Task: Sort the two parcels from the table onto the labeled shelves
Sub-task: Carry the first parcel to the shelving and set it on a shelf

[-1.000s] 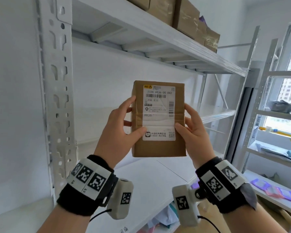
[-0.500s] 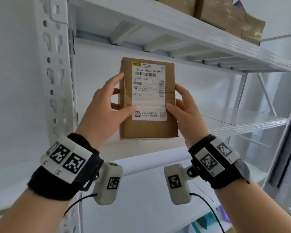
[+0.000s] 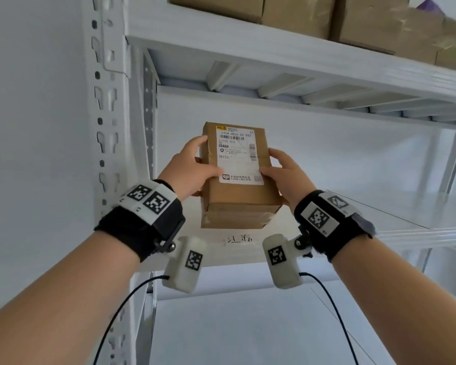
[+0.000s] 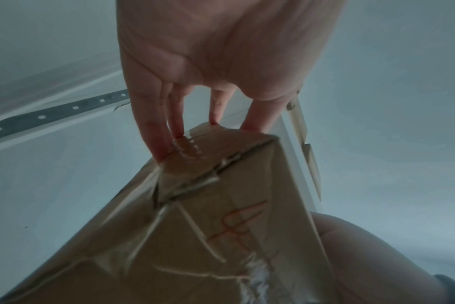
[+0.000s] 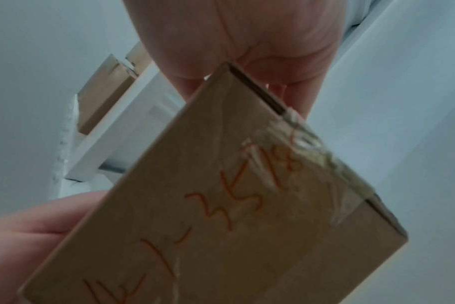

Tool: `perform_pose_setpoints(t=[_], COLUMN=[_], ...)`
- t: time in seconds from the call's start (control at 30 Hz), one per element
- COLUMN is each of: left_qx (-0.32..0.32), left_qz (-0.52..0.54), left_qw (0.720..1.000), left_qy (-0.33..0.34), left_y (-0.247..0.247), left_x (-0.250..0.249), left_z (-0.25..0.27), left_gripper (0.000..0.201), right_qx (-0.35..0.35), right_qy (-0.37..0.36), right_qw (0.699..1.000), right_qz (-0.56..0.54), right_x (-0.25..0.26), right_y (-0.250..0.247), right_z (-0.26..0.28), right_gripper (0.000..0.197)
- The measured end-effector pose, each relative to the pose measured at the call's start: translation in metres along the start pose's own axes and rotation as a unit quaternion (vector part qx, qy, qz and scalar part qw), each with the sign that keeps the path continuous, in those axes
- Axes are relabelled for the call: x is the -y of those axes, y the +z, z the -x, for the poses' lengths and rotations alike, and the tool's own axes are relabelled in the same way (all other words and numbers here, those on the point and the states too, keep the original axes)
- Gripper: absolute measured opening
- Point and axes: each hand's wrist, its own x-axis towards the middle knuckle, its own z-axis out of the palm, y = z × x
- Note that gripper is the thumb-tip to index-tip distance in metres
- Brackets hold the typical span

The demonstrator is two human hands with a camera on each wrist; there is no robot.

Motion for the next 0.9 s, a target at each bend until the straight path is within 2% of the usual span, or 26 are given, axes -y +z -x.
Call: perform_pose_setpoints(t=[0.23,0.4,0.5,0.63,0.77,0.9], left_qx=[0.018,0.017,0.021,0.026,0.021,0.011], left_qz=[0.035,0.055,0.062,0.063,0.079,0.075], left_qw=[0.995,0.989,0.985,0.981,0.975,0.972], left_qy=[-0.093,-0.136,-0.162,-0.182,-0.206,-0.222], left_y=[0.020,0.023,0.023,0.027,0.033,0.035], left_x=[0.014,0.025,0.026,0.034,0.040,0.046], left_z=[-0.026,-0.039,-0.044,-0.052,-0.056,-0.059], left_gripper=[0.073,0.069,0.067,0.055,0.031,0.029], right_qx=[0.049,0.071,0.088,0.115,0.133,0.142], right_qy=[0.078,0.086,0.088,0.089,0.107,0.119], right_qw=[0.995,0.991,0.988,0.971,0.960,0.948], right_qz=[0.026,0.070,0.097,0.189,0.221,0.261], right_x=[-0.011,-0.014,-0.014,-0.013,-0.016,-0.020], right_y=[-0.003,0.001,0.003,0.008,0.011,0.012], right_z=[-0.028,-0.044,-0.051,-0.056,-0.064,-0.075], right_gripper=[0.045,0.047,0.040,0.037,0.043,0.044])
